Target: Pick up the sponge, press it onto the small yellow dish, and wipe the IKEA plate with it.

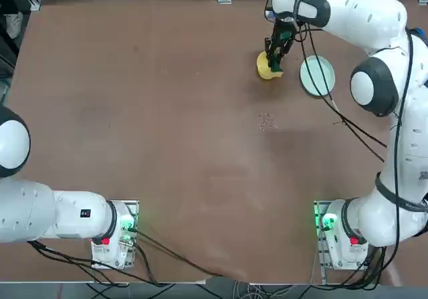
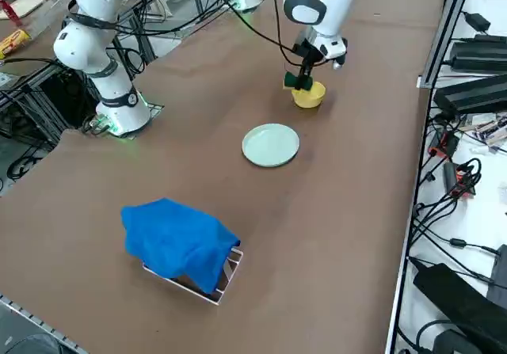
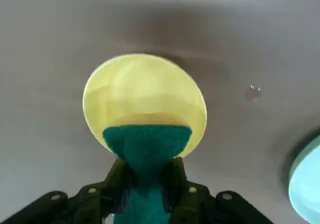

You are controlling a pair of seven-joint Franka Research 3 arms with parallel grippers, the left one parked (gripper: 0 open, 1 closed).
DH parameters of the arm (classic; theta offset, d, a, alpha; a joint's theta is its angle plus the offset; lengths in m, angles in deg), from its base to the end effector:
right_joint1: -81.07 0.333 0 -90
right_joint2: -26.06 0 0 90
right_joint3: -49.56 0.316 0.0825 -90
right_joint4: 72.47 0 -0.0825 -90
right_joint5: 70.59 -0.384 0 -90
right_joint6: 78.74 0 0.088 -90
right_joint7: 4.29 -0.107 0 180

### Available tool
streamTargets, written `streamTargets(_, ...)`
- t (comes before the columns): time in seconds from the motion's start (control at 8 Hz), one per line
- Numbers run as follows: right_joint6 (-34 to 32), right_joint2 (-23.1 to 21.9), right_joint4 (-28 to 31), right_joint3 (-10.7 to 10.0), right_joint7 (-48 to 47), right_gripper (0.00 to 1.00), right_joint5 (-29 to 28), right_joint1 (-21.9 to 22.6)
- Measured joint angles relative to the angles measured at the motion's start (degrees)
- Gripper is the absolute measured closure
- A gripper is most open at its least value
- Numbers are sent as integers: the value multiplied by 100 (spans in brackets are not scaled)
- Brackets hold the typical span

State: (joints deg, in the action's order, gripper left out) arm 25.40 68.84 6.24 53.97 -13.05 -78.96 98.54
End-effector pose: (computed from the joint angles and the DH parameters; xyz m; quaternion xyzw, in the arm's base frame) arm 0.6475 0.2621 0.2528 -0.9811 -0.0782 0.1691 0.0517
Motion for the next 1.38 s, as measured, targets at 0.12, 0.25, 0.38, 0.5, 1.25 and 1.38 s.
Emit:
streamTargets(0.12,1,110,-128,0,6,66,0,-2)
streamTargets(0.25,7,222,-234,1,9,66,0,-2)
streamTargets(0.38,16,321,-320,4,12,66,0,-1)
streamTargets(0.5,41,396,-366,8,13,66,0,4)
streamTargets(1.25,301,572,-396,15,13,66,0,14)
streamTargets(1.38,339,619,-397,15,13,66,0,14)
